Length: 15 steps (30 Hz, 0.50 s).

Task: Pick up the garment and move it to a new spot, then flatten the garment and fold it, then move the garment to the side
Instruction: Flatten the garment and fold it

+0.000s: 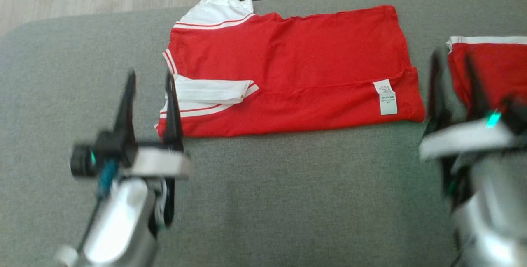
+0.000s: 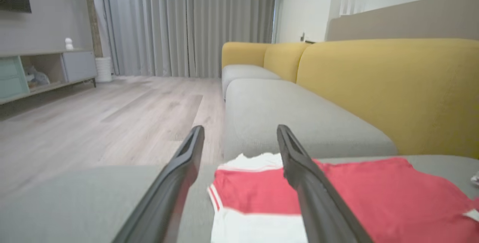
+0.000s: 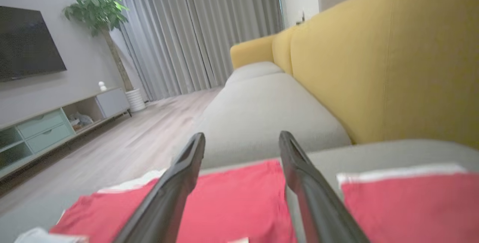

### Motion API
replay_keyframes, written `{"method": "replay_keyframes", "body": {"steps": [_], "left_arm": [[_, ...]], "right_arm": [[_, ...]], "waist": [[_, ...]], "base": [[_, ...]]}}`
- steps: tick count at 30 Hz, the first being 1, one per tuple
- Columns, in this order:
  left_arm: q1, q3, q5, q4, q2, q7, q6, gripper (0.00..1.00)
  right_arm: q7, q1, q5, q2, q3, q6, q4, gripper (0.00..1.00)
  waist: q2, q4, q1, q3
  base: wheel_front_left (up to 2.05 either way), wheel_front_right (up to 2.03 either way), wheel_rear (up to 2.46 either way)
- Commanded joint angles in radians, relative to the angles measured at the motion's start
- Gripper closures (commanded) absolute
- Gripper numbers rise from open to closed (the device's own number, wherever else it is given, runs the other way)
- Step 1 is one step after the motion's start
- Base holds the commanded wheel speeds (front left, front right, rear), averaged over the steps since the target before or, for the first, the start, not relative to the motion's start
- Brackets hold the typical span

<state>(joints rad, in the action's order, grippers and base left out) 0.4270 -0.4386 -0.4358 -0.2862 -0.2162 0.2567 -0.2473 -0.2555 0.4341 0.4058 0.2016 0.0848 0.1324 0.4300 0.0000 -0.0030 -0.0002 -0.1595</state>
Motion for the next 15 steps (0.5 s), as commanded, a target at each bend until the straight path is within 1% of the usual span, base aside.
{"method": "replay_keyframes", "body": {"steps": [1, 3, 5, 6, 10, 12, 15], "left_arm": [[-0.039, 0.066, 0.021, 0.026, 0.007, 0.005, 0.009, 0.00], [-0.079, 0.079, 0.031, 0.002, 0.025, 0.005, 0.024, 0.00], [-0.098, 0.092, 0.043, -0.024, 0.037, 0.005, 0.038, 0.00], [-0.099, 0.110, 0.047, -0.050, 0.044, 0.005, 0.052, 0.00], [-0.076, 0.127, 0.042, -0.149, 0.043, 0.004, 0.081, 0.00], [-0.052, 0.124, 0.037, -0.216, 0.039, -0.019, 0.091, 0.00], [-0.012, 0.124, 0.033, -0.312, 0.031, -0.058, 0.093, 0.00]], "right_arm": [[-0.006, -0.092, -0.091, -0.073, -0.029, -0.002, -0.092, 0.00], [-0.006, -0.159, -0.125, -0.110, -0.043, -0.002, -0.116, 0.00], [-0.006, -0.200, -0.142, -0.129, -0.046, -0.002, -0.130, 0.00], [-0.006, -0.217, -0.147, -0.139, -0.048, -0.002, -0.144, 0.00], [-0.006, -0.217, -0.149, -0.147, -0.041, -0.002, -0.163, 0.00], [-0.006, -0.210, -0.151, -0.149, -0.035, -0.002, -0.169, 0.00], [-0.006, -0.203, -0.153, -0.150, -0.025, -0.002, -0.177, 0.00]], "waist": [[0.0000, 0.003, 0.0002, 0.007], [0.0000, -0.001, 0.0002, 0.010], [0.0000, -0.005, 0.0002, 0.007], [0.0000, -0.011, 0.0002, 0.002], [0.0000, -0.027, 0.0002, -0.011], [0.0000, -0.036, 0.0002, -0.021], [0.0000, -0.050, 0.0002, -0.038]], "base": [[0.00, 0.00, 0.00], [0.00, 0.00, 0.00], [0.00, 0.00, 0.00], [0.00, 0.00, 0.00], [0.00, 0.00, 0.00], [0.00, 0.00, 0.00], [0.00, 0.00, 0.00]]}}
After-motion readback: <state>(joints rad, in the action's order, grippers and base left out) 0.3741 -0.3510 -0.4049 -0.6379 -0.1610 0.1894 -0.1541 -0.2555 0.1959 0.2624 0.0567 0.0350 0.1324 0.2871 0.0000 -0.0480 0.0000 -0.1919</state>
